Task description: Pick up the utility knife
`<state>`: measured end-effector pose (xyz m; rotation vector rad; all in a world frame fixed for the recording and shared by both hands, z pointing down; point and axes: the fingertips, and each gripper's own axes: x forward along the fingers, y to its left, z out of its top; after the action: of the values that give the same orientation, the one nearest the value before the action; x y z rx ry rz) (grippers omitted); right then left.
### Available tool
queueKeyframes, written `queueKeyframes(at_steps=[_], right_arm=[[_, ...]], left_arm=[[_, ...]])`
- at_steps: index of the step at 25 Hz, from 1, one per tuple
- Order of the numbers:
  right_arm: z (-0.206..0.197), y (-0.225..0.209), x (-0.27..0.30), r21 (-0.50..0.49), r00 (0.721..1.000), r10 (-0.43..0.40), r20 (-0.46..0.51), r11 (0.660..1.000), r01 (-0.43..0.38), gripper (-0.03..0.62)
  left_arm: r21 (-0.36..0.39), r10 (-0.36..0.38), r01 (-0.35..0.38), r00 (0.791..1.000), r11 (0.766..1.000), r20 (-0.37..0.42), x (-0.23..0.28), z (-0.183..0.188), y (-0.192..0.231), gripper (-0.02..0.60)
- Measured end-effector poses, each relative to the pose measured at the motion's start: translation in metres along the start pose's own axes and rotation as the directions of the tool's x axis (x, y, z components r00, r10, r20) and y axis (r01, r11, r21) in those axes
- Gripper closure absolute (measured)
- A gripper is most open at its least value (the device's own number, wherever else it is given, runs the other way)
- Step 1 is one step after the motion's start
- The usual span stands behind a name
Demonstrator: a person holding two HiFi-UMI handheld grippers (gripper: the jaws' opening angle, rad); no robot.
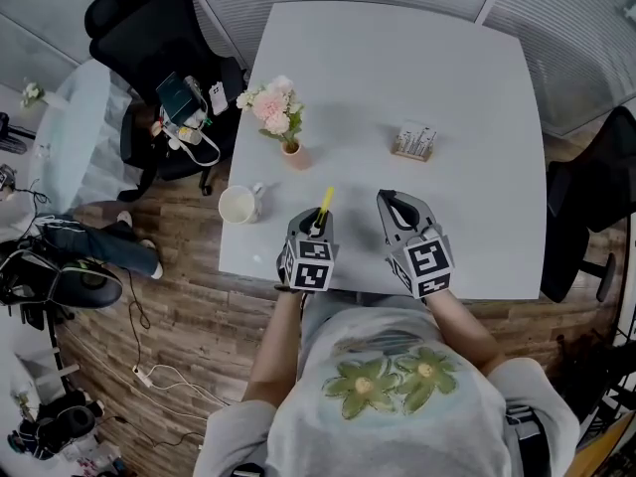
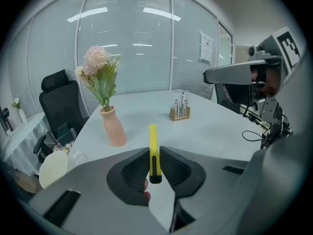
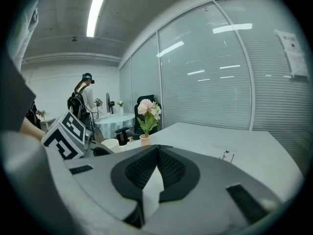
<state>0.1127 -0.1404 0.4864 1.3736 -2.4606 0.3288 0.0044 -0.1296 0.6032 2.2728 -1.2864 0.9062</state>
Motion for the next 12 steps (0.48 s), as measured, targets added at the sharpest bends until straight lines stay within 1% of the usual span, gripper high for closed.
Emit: queueKeyframes(at_steps=[12], right_arm=[[0.009, 0.02, -0.005, 0.014, 0.999, -0.044, 0.015, 0.999, 0.044, 0.588]], left_arm=[[0.038, -0.034, 0.031, 0.996, 0.999, 0.081, -0.031, 0.028, 0.009, 0.515]])
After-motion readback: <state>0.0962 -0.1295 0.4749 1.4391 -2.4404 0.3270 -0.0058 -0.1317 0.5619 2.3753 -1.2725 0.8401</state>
